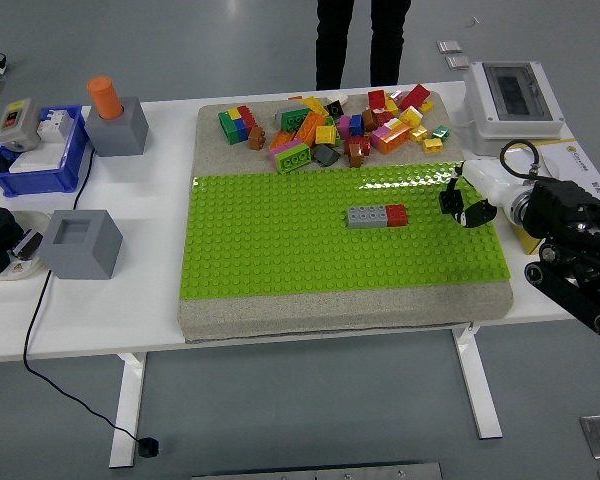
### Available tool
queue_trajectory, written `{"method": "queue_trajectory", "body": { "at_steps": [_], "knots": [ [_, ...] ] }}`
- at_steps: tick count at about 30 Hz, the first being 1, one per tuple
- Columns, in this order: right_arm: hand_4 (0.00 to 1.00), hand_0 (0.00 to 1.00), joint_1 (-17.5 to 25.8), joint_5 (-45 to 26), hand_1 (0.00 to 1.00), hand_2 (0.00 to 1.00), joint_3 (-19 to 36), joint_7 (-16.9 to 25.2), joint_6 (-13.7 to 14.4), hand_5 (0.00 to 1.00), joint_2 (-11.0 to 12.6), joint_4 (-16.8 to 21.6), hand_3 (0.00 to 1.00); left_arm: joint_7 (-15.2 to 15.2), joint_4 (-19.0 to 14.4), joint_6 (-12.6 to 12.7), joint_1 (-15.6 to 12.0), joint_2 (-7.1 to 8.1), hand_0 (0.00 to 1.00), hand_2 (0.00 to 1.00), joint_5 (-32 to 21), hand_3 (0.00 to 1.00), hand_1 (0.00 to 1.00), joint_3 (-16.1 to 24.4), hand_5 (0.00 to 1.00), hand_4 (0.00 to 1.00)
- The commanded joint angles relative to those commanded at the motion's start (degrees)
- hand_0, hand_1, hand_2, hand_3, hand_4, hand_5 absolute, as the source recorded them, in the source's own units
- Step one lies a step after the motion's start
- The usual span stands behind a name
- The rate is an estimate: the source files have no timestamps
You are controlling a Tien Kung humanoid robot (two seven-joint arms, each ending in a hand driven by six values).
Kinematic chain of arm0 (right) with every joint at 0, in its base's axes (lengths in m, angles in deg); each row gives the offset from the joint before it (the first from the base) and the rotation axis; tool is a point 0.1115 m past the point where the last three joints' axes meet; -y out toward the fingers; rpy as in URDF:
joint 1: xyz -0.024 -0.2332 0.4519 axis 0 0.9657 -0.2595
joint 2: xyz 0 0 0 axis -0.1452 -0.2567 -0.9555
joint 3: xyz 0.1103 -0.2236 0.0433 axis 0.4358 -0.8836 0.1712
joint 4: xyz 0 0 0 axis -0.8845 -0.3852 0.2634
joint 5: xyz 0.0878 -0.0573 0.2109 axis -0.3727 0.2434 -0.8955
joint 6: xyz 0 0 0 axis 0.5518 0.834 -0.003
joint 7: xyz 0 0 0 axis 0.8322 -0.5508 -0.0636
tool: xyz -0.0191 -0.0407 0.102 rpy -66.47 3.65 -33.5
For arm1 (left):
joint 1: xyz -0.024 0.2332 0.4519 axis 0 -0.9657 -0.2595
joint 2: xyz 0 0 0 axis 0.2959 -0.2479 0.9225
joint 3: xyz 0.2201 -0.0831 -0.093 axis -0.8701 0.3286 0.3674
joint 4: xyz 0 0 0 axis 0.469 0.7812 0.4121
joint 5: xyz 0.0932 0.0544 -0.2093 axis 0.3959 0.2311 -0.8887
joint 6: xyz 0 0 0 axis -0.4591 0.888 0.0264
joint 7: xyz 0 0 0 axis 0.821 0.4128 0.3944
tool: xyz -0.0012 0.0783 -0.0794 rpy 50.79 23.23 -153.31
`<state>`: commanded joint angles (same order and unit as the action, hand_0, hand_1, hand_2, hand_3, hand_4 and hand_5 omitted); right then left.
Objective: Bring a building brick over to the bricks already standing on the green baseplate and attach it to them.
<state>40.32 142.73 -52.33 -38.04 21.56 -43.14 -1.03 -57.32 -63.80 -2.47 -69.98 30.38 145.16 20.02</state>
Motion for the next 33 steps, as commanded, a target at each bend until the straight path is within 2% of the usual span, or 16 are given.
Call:
{"method": "queue_trajectory", "body": {
  "at_steps": [17, 31, 32, 33],
  "knots": [
    [0.679, 0.679, -0.31, -0.29, 0.795, 0.85, 0.66, 1.42, 1.56, 0.116, -5.09, -4.64, 0.532, 0.12, 0.0, 0.05, -0.02, -0.06, 0.774, 0.703, 0.03, 0.559, 0.763, 0.05, 0.747, 0.998],
    [0.685, 0.683, -0.62, -0.99, 0.794, 0.853, 0.42, 2.31, 2.58, 0.113, -6.4, -6.65, 0.569, 0.32, 0.0, 0.03, 0.05, -0.04, 0.774, 0.702, -0.02, 0.557, 0.763, 0.05, 0.748, 0.998],
    [0.678, 0.679, -0.63, -1.03, 0.796, 0.858, 0.4, 2.33, 2.62, 0.119, -6.44, -6.72, 0.635, 0.32, 0.0, 0.02, 0.05, -0.03, 0.774, 0.702, 0.01, 0.556, 0.763, 0.06, 0.748, 0.998],
    [0.678, 0.679, -0.64, -1.08, 0.796, 0.858, 0.36, 2.35, 2.65, 0.119, -6.49, -6.8, 0.635, 0.33, 0.0, 0.01, 0.06, -0.02, 0.774, 0.702, 0.03, 0.556, 0.763, 0.07, 0.748, 0.998]
  ]
}}
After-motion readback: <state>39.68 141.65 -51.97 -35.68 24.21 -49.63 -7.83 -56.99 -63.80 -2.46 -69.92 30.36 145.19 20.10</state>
